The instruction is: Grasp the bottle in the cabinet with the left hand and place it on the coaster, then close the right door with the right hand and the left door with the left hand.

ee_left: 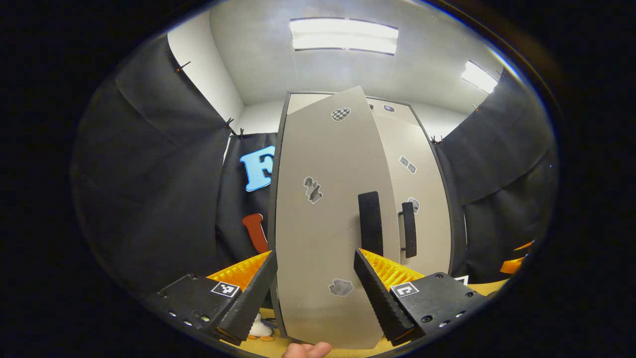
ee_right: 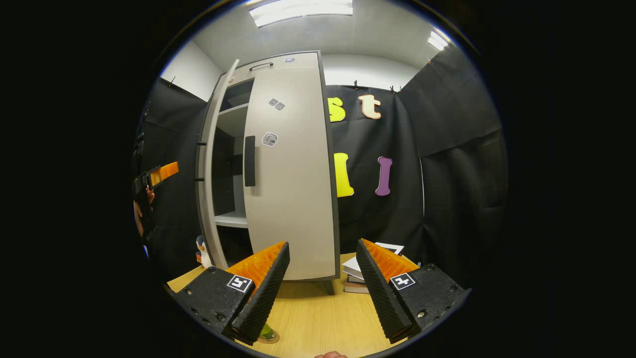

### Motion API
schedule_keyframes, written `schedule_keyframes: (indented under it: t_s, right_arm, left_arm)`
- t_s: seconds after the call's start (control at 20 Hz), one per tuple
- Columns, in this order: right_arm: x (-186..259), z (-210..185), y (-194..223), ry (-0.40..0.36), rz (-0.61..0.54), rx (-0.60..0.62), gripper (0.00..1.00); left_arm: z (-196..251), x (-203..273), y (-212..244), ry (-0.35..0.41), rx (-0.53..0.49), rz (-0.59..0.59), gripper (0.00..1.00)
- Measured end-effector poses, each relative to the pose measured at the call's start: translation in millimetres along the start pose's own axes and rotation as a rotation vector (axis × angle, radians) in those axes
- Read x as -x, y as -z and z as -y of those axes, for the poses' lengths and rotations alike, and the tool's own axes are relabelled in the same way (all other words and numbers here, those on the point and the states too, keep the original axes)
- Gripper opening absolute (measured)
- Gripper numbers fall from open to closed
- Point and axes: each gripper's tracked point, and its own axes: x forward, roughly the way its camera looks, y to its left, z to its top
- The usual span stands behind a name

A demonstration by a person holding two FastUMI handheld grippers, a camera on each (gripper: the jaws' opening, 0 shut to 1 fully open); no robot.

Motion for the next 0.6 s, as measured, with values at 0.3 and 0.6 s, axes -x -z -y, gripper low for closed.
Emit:
schedule_keyframes:
  t_s: [0.3, 0.6]
  right_arm:
    - [2, -12, 6, -0.026, -0.006, 0.013, 0.83]
    - [3, -21, 7, -0.055, 0.008, 0.009, 0.83]
  left_arm:
    - [58, 33, 52, 0.065, 0.108, -0.07, 0.95]
    - [94, 71, 92, 0.041, 0.177, -0.091, 0.99]
